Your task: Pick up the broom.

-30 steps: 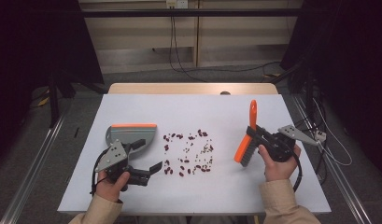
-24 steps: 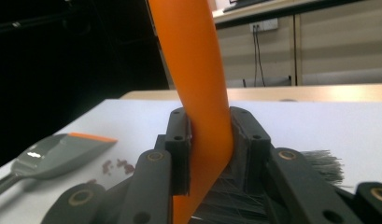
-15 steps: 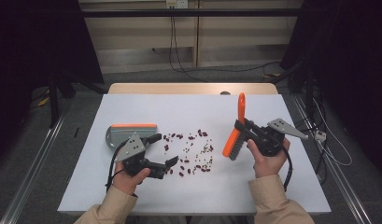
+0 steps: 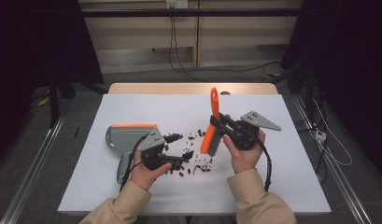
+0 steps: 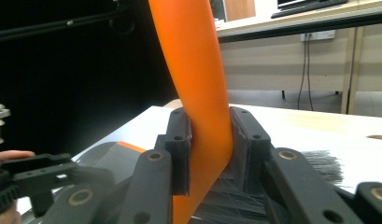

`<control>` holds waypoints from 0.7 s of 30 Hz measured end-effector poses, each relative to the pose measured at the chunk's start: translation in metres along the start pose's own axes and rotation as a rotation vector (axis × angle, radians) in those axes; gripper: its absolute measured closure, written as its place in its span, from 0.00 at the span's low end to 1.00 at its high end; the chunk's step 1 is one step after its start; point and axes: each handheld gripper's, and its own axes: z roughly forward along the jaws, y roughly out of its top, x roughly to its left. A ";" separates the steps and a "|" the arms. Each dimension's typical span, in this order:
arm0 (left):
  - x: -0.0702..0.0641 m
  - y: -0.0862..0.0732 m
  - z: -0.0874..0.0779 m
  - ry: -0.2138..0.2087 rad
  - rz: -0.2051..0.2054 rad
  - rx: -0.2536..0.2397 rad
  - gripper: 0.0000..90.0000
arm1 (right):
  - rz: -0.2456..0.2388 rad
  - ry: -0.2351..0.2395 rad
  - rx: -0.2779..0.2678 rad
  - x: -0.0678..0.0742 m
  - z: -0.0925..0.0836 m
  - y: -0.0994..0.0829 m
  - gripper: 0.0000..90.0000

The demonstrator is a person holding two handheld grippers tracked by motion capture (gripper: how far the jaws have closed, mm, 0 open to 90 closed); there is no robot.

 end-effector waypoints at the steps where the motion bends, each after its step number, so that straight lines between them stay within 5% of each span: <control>1: 0.001 0.000 0.001 -0.003 0.008 0.013 0.23 | -0.006 0.004 0.000 0.002 0.003 0.000 0.79; 9: 0.000 -0.002 0.009 -0.005 -0.032 0.044 0.46 | -0.036 0.047 0.026 0.028 0.026 0.000 0.79; 10: 0.000 -0.002 0.009 -0.001 -0.031 0.050 0.58 | -0.044 0.054 0.031 0.034 0.030 -0.001 0.79; 12: 0.000 -0.002 0.008 0.002 -0.036 0.055 0.62 | -0.042 0.063 0.032 0.035 0.032 -0.002 0.79; 13: 0.000 -0.002 0.008 0.006 -0.042 0.061 0.76 | -0.047 0.064 0.033 0.039 0.035 -0.003 0.79; 19: -0.001 -0.004 0.002 0.095 -0.068 0.074 0.78 | -0.057 0.062 0.058 0.046 0.041 -0.002 0.78; 21: -0.002 -0.004 0.001 0.129 -0.059 0.068 0.78 | -0.058 0.061 0.066 0.046 0.044 -0.002 0.67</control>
